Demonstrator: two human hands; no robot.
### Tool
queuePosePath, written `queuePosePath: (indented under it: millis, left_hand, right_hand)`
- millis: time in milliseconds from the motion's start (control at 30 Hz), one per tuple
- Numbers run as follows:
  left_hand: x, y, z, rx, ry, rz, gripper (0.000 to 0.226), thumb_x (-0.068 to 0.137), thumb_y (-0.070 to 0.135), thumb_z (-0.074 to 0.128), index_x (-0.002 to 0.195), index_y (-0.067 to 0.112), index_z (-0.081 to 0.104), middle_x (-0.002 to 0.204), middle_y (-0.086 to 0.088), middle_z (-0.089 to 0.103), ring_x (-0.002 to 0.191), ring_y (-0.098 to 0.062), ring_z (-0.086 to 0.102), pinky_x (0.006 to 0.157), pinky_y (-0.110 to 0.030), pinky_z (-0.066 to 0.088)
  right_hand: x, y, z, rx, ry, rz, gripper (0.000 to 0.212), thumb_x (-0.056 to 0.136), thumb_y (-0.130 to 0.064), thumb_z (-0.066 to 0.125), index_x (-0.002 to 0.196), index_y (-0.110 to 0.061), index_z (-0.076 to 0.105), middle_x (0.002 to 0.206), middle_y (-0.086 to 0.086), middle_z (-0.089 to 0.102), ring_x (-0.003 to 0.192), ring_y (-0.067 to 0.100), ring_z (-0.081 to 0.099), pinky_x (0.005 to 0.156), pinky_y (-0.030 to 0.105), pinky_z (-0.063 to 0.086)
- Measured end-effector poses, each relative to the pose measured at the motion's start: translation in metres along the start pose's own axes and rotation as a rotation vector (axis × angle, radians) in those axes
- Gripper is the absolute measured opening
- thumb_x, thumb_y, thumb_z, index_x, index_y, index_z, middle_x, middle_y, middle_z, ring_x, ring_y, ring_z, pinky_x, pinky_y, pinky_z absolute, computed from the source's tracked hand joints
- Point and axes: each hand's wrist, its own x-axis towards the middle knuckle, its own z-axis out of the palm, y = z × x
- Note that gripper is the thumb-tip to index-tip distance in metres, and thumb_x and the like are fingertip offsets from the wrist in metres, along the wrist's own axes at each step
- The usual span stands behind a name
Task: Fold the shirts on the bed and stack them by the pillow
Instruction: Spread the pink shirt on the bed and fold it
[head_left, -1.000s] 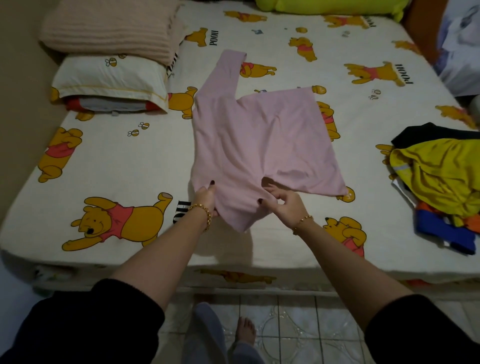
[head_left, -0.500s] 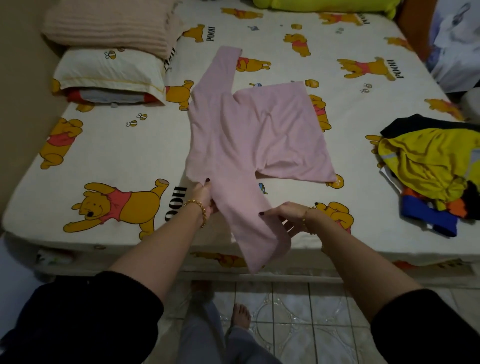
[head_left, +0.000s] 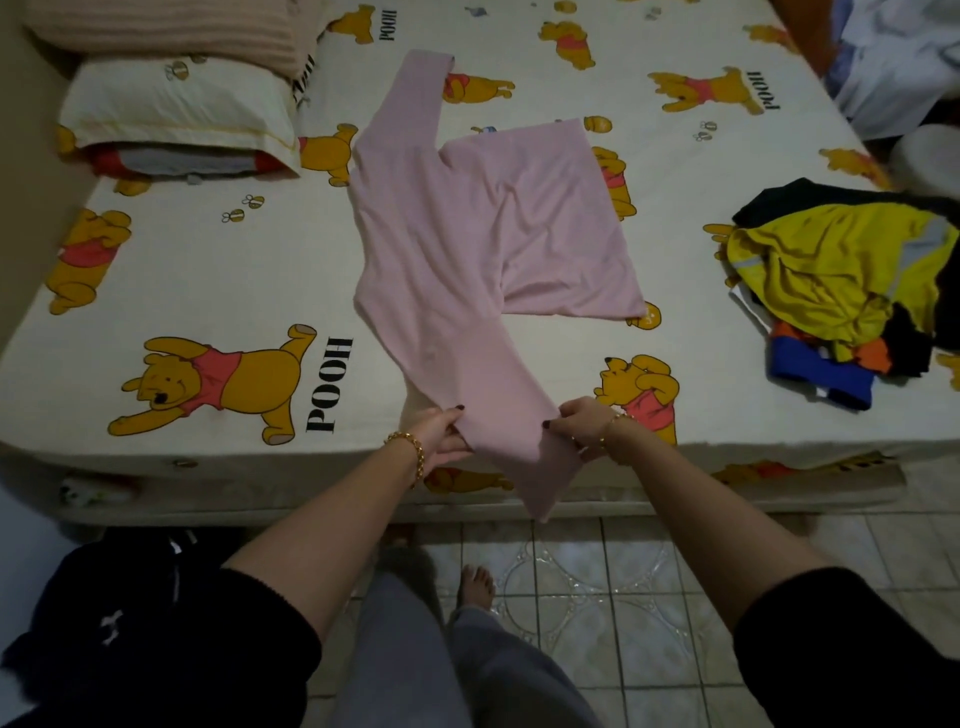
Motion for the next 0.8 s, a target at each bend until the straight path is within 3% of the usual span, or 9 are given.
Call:
queuePosePath:
  millis: [100,233,400,567,800]
  left_hand:
    - [0.001,-0.003,-0.001,0.107,0.015,-0.026,0.029,0.094,0.014,0.055,0.120,0.002,0.050,0.118,-0.015,0.061,0.097,-0.033,0.065,0.080,-0.038,0.055]
    - [0.010,-0.003,-0.009,0.354,0.116,-0.025,0.032,0.092,0.024,0.057,0.114,0.001,0.059,0.095,-0.003,0.068,0.077,-0.021,0.066,0.063,-0.026,0.056]
    - [0.018,0.028,-0.012,0.242,0.204,0.135,0.014,0.092,0.018,0.056,0.100,0.007,0.059,0.090,-0.006,0.068,0.076,-0.022,0.065,0.072,-0.033,0.057]
    - [0.025,0.078,-0.022,0.184,0.314,0.308,0.011,0.093,0.016,0.054,0.095,0.007,0.060,0.078,-0.006,0.064,0.056,-0.016,0.056,0.053,-0.025,0.051]
    - [0.058,0.160,-0.075,0.175,0.476,0.452,0.011,0.092,0.017,0.053,0.092,0.008,0.059,0.069,-0.003,0.060,0.051,-0.014,0.051,0.041,-0.019,0.043]
  right_hand:
    - [0.004,0.006,-0.001,-0.121,0.069,-0.008,0.030,0.094,-0.024,0.057,0.115,-0.003,0.061,0.111,0.015,0.061,0.102,0.031,0.060,0.079,0.040,0.056]
    - [0.015,0.014,-0.005,-0.291,0.174,-0.011,0.040,0.090,-0.026,0.062,0.126,-0.008,0.058,0.126,0.012,0.060,0.111,0.027,0.058,0.089,0.034,0.048]
    - [0.028,-0.004,-0.013,-0.190,0.248,-0.063,0.036,0.087,-0.021,0.065,0.121,-0.011,0.060,0.121,0.009,0.064,0.112,0.025,0.057,0.096,0.032,0.045]
    - [0.042,-0.054,-0.020,-0.112,0.297,-0.197,0.027,0.088,-0.015,0.060,0.114,-0.011,0.064,0.112,0.008,0.068,0.106,0.024,0.060,0.088,0.028,0.044]
    - [0.099,-0.162,-0.018,0.013,0.308,-0.391,0.014,0.087,-0.009,0.060,0.098,-0.017,0.066,0.102,0.006,0.069,0.094,0.017,0.062,0.078,0.021,0.044]
